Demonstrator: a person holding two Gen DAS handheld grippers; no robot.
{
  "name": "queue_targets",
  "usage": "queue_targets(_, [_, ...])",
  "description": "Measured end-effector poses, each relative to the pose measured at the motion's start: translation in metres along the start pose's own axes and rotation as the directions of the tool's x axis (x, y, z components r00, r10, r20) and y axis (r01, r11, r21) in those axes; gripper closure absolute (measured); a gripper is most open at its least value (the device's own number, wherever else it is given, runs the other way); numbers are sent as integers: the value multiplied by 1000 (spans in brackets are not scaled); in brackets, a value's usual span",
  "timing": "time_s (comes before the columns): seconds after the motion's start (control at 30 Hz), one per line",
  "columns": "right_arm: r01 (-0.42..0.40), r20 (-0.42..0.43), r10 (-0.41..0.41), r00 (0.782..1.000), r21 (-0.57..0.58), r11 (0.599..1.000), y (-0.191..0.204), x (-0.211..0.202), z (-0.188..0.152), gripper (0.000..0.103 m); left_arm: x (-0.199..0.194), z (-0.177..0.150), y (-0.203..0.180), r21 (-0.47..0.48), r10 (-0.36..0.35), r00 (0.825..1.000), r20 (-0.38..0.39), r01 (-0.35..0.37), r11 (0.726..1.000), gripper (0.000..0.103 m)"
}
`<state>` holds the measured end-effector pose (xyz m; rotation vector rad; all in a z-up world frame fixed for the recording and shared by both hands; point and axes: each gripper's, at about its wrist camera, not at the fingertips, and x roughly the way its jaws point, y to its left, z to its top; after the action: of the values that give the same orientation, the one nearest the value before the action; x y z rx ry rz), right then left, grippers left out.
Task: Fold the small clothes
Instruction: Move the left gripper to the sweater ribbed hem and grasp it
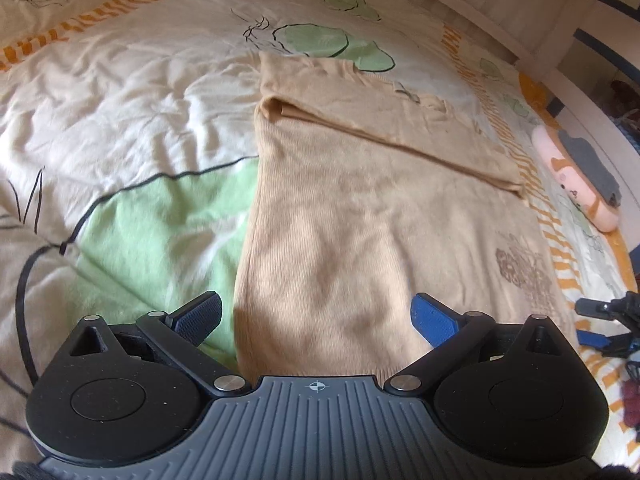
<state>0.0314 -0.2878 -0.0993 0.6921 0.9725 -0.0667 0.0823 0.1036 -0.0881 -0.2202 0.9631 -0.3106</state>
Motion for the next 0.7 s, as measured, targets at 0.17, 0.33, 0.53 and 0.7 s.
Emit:
queue_targets(0.17, [-23, -31, 22, 999, -21, 1000, 3, 0, -7, 9, -3, -16, -10, 50, 8, 1000, -25, -6, 999, 1])
queue_targets(0.33, [-37, -61, 33, 998, -60, 998, 8, 5, -11, 4, 3, -24, -16, 87, 21, 998, -58, -16, 996, 1])
queue_targets(0.53, [-70, -110, 61, 992, -78, 995, 8, 16, -15, 0, 14, -27, -15, 91, 22, 997, -69, -16, 996, 1])
queue_targets(0.7, [-140, -118, 136, 984, -25, 990, -1, 16, -12, 0, 14, -27, -13, 93, 9, 998, -69, -2, 996, 1])
